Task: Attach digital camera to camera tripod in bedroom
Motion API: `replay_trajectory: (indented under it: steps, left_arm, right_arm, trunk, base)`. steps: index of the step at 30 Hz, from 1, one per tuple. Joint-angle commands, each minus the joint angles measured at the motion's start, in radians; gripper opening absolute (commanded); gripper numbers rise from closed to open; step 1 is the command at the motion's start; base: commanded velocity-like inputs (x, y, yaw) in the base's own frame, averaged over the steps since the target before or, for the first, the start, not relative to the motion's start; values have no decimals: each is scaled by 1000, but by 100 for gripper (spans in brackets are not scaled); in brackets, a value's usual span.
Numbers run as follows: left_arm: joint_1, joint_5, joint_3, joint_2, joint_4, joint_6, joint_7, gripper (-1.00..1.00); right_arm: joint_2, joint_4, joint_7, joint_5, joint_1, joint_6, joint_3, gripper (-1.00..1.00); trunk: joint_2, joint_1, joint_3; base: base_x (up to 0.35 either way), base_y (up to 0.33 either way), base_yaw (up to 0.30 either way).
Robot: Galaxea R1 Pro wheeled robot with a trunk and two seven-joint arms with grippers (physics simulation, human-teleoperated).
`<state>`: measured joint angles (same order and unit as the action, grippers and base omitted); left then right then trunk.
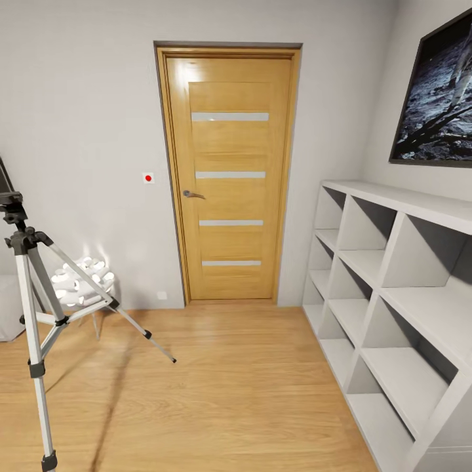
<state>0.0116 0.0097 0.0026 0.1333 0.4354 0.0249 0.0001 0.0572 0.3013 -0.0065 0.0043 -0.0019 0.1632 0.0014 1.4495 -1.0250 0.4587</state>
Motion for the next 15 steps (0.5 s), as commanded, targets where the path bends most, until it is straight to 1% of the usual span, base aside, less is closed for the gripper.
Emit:
replay_trajectory:
  steps: [1, 3, 6, 7, 8, 9, 12, 15]
  left_arm:
    - [1, 1, 1, -2, 22, 10, 0, 100]
    - [1, 1, 1, -10, 110, 62, -1, 100]
    - [1, 1, 1, -15, 191, 124, -2, 100]
    - [1, 1, 1, -17, 243, 169, -3, 100]
    - [1, 1, 1, -17, 266, 192, -3, 100]
    - [1, 1, 1, -18, 307, 233, -3, 100]
    - [0, 1, 1, -19, 358, 287, -4, 100]
    - [-1, 1, 1, -19, 378, 309, -4, 100]
  right_arm:
    - [1, 31, -1, 0, 0, 3, 0, 100]
    - [2, 152, -3, -1, -1, 2, -1, 100]
    - [2, 242, -4, -2, -1, -1, -2, 100]
    - [2, 299, -4, -2, -1, -4, -2, 100]
    - [2, 326, -4, -2, -2, -6, -2, 100]
    - [3, 375, -4, -2, -5, -13, -3, 100]
    - [3, 452, -5, -3, -19, -35, -4, 100]
    - [3, 493, -5, -4, -49, -71, -3, 100]
  trunk:
    - [0, 0, 1]
    - [0, 0, 1]
    - [0, 0, 1]
    - [0, 0, 1]
    - [0, 0, 1]
    - [0, 0, 1]
    - [0, 0, 1]
    - [0, 0, 1]
  base:
    - [0, 0, 0]
    - [0, 0, 0]
    - [0, 0, 0]
    - [0, 0, 0]
    - [0, 0, 0]
    - [0, 0, 0]
    - [0, 0, 0]
    - [0, 0, 0]
